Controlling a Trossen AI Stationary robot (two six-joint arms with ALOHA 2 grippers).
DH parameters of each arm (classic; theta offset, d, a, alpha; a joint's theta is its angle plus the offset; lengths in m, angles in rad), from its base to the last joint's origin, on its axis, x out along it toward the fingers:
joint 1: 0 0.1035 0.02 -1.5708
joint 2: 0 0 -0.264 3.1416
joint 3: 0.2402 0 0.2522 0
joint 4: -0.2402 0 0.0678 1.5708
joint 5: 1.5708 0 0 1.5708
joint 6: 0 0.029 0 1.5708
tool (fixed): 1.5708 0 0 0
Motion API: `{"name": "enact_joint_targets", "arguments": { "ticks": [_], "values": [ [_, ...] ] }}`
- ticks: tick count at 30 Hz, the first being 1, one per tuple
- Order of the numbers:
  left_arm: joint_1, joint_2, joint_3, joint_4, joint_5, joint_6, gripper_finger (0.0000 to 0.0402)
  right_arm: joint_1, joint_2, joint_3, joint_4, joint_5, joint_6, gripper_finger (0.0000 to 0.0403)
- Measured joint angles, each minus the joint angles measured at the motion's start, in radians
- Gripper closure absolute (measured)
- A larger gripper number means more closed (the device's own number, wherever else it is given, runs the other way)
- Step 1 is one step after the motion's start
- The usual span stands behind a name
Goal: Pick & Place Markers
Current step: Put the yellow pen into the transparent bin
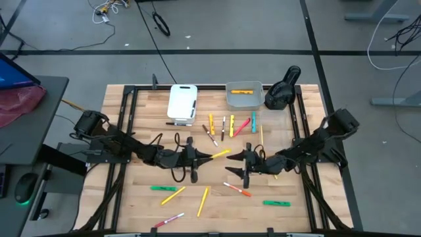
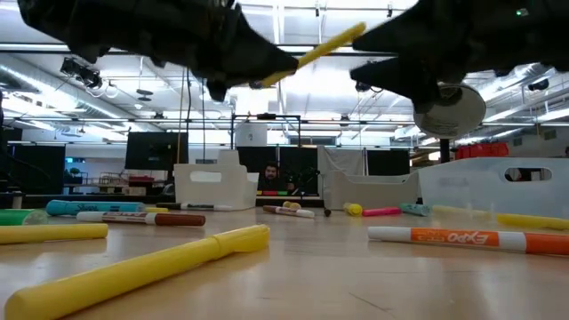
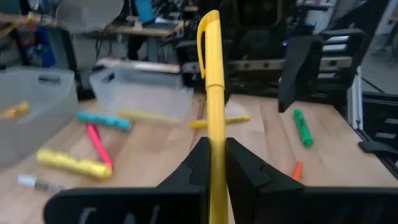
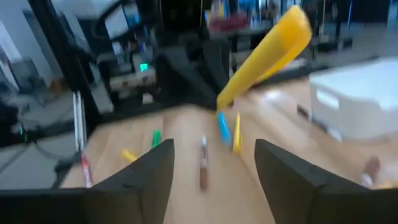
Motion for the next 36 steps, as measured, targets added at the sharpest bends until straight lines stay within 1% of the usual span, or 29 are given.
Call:
{"name": "enact_joint_targets", "arguments": {
  "ticks": [3, 5, 9, 12, 15, 17, 21, 22, 26, 29, 32, 34, 36],
  "values": [
    [0.000, 0.013, 0.022, 0.003, 0.023, 0.026, 0.0372, -0.017, 0.064, 0.030, 0.133, 0.000, -0.065, 0.0174],
    [0.000, 0.014, 0.027, -0.001, 0.024, 0.046, 0.0369, -0.023, 0.093, 0.059, 0.156, -0.004, -0.103, 0.0179],
    [0.000, 0.013, 0.028, 0.009, 0.025, 0.058, 0.0369, -0.022, 0.104, 0.101, 0.160, 0.000, -0.150, 0.0201],
    [0.002, 0.011, 0.028, 0.009, 0.038, 0.064, 0.0369, -0.024, 0.104, 0.120, 0.157, 0.013, -0.162, 0.0228],
    [0.003, 0.011, 0.028, 0.008, 0.046, 0.065, 0.0364, -0.026, 0.104, 0.124, 0.156, 0.021, -0.162, 0.0264],
    [0.003, 0.011, 0.028, 0.010, 0.049, 0.065, 0.0361, -0.026, 0.104, 0.124, 0.157, 0.021, -0.155, 0.0296],
    [0.003, 0.011, 0.028, 0.010, 0.051, 0.064, 0.0356, -0.026, 0.104, 0.124, 0.164, 0.026, -0.142, 0.0371],
    [0.003, 0.011, 0.028, 0.010, 0.051, 0.064, 0.0354, -0.026, 0.104, 0.125, 0.164, 0.026, -0.142, 0.0380],
    [0.003, 0.012, 0.028, -0.002, 0.043, 0.057, 0.0330, -0.023, 0.095, 0.125, 0.143, 0.055, -0.112, 0.0376],
    [0.005, 0.014, 0.027, -0.048, 0.040, 0.038, 0.0294, -0.012, 0.033, 0.126, 0.056, 0.088, -0.096, 0.0375],
    [0.007, 0.013, 0.027, -0.098, 0.038, 0.004, 0.0253, 0.008, -0.084, 0.126, -0.129, 0.144, -0.089, 0.0381],
    [0.009, 0.014, 0.027, -0.132, 0.038, -0.017, 0.0228, 0.021, -0.187, 0.144, -0.329, 0.201, -0.046, 0.0381],
    [0.011, 0.014, 0.027, -0.144, 0.039, -0.027, 0.0208, 0.026, -0.294, 0.187, -0.615, 0.238, 0.053, 0.0381]
  ]
}}
